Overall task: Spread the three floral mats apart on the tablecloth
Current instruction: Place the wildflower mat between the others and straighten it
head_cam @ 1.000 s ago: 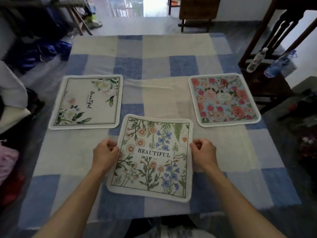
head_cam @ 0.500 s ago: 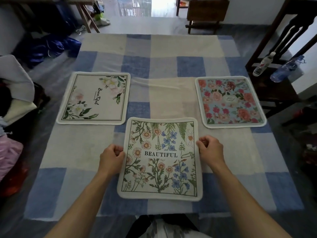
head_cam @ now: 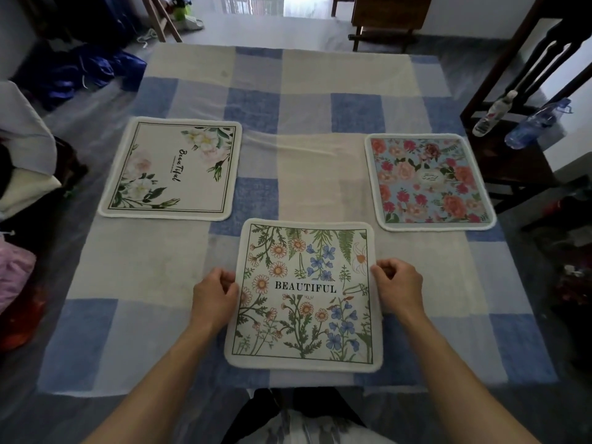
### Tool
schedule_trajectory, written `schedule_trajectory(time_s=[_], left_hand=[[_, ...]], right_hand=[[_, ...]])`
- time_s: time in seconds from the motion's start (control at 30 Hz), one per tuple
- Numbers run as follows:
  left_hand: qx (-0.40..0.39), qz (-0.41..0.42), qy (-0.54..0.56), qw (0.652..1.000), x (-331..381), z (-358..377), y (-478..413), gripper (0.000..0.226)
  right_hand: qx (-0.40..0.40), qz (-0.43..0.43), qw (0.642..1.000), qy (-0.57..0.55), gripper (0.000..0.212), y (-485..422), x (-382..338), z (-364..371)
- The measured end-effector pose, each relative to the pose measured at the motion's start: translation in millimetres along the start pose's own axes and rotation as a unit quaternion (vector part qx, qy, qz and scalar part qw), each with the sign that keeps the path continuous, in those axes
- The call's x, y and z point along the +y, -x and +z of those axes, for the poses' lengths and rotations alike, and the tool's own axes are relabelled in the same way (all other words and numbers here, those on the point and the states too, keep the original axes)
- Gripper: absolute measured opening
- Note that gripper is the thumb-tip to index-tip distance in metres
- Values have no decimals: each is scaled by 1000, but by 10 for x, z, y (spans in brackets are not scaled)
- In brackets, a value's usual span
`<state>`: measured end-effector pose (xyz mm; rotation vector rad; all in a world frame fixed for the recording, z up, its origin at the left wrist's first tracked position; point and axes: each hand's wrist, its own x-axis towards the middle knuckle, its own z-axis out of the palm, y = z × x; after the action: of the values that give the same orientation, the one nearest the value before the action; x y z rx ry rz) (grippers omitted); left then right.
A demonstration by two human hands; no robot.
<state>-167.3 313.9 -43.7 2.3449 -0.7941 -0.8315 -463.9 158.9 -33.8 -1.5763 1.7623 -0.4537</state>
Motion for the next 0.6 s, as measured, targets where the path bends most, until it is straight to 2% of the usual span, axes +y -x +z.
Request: schedule_trajectory(time_s=[0.17, 0.33, 0.6], left_hand=[[-30, 46, -94, 994, -58, -43, 17, 11], [-15, 46, -111, 993, -58, -31, 12, 7], [-16, 40, -97, 994, -70, 0, 2, 6]], right_hand=[[-26, 22, 998, 53, 25, 51, 94, -47], [-76, 62, 994, 45, 24, 179, 235, -104], [-53, 49, 994, 79, 18, 331, 204, -32]])
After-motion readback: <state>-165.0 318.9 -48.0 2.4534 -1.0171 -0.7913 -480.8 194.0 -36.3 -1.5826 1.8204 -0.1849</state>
